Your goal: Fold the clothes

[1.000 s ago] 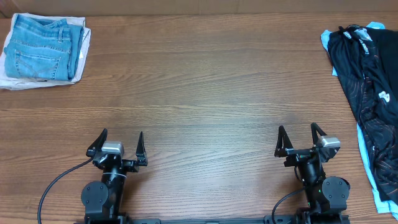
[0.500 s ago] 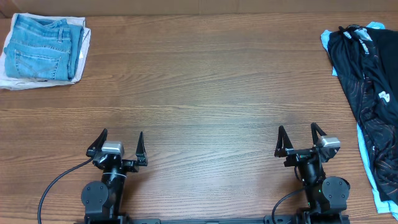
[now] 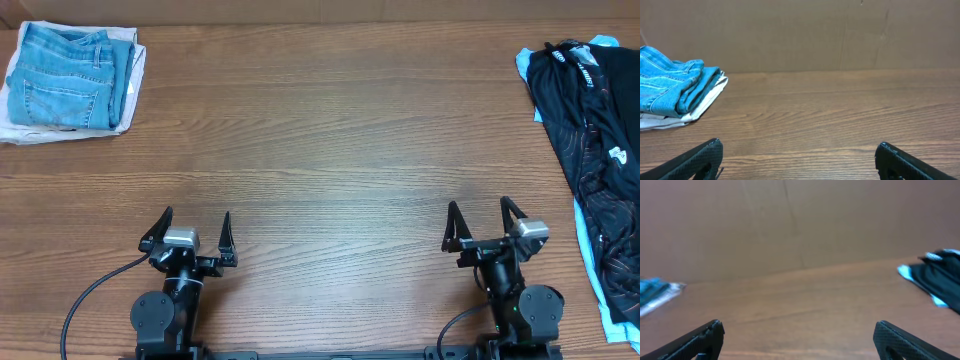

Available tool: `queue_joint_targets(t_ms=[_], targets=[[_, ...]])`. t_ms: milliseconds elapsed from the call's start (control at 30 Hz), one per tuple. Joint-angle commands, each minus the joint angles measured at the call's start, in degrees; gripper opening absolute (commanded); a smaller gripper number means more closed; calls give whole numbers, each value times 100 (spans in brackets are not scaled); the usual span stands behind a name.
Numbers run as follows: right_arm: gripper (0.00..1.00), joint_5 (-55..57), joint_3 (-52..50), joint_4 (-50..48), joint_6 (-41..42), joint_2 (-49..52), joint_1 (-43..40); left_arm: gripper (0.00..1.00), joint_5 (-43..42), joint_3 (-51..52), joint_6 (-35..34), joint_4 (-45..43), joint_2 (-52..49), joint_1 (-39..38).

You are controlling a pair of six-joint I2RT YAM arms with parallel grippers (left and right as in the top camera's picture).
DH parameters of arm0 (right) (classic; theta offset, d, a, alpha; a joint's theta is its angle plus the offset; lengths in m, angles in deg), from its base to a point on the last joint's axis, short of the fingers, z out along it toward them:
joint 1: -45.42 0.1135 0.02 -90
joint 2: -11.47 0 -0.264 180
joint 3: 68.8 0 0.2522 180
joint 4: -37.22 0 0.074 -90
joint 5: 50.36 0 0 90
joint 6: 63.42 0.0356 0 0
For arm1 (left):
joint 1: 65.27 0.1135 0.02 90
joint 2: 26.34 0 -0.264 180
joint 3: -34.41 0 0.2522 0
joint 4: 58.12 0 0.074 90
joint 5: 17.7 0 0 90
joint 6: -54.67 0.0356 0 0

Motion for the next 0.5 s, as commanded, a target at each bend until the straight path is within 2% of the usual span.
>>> queue_joint_targets(t_ms=[0,200,333,467], targets=[[100,-1169,-61,-81,745,-50,33,100,81,39,153,-4,66,31],[100,-1792,-61,-483,1003,-50,33,100,81,39,151,-4,66,31],[100,-2369,-59,-1388,1241,-50,33,100,81,39,151,-4,66,31],[100,-2352,15,-2339,1241,-50,33,100,81,39,153,-4,66,31]])
